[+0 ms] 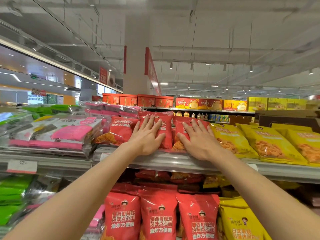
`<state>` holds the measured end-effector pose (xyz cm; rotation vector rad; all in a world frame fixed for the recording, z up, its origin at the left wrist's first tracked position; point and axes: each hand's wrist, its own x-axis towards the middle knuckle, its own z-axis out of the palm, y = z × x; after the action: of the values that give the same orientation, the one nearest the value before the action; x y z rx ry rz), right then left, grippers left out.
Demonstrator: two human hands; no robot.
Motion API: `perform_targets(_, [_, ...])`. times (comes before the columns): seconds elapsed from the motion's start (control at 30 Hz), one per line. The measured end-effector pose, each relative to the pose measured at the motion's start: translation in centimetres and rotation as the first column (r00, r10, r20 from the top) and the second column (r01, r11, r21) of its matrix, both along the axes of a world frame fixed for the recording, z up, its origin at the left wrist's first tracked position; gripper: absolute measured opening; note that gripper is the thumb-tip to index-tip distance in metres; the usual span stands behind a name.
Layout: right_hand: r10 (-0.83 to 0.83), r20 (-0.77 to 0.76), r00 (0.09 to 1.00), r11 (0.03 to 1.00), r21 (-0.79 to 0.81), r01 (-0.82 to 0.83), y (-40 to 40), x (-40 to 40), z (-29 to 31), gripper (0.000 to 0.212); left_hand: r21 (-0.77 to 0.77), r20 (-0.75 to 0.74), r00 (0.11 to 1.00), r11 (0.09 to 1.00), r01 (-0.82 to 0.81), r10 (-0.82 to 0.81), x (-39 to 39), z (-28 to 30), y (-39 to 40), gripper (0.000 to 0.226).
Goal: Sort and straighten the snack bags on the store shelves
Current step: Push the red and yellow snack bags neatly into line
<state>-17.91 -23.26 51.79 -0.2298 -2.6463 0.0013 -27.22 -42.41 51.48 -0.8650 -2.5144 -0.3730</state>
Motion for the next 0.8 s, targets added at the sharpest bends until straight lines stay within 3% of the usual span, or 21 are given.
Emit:
perform_targets(0.1, [0.001,-0.044,0.999,0.999,-0.036,-0.002,0.1,0.2,0.2,0.075,0.147,-0.079,0.997,0.989,0.028,-0.016,0.7,0.0,-1.2,0.065])
perform_targets(0.2, [-0.029,-0.053,0.998,0.996,-0.089,0.024,0.2,0.2,0.2,0.079,0.205,-0.163,0.979,0.975,-0.086,0.12,0.2,0.8,-3.7,0.062])
perform_targets(0.37, [0.019,-0.053,0.998,0.991,-0.129,-0.025,-0.1,0.0,-0.2,0.078,0.026,0.07,0.963,0.965,-0.261,0.259,-1.3,0.6,-6.6,0.069])
perform_targets(0.57, [-0.003,-0.032,0.999,0.996,-0.09,0.0,-0.3,0.0,-0.5,0.073,-0.016,0.15,0.964,0.976,-0.219,0.219,-1.3,0.2,-7.0,0.073])
perform_targets(0.7, [-0.026,-0.065,0.998,0.999,-0.037,0.024,-0.5,0.2,-0.6,0.073,0.014,0.087,0.976,0.979,-0.202,0.2,-1.5,-0.5,-7.0,0.07])
perform_targets(0.8, [-0.036,-0.179,0.983,0.998,-0.061,0.025,-0.6,1.0,-1.2,0.072,0.151,-0.037,0.98,0.97,-0.19,0.198,-1.3,-1.1,-6.8,0.065])
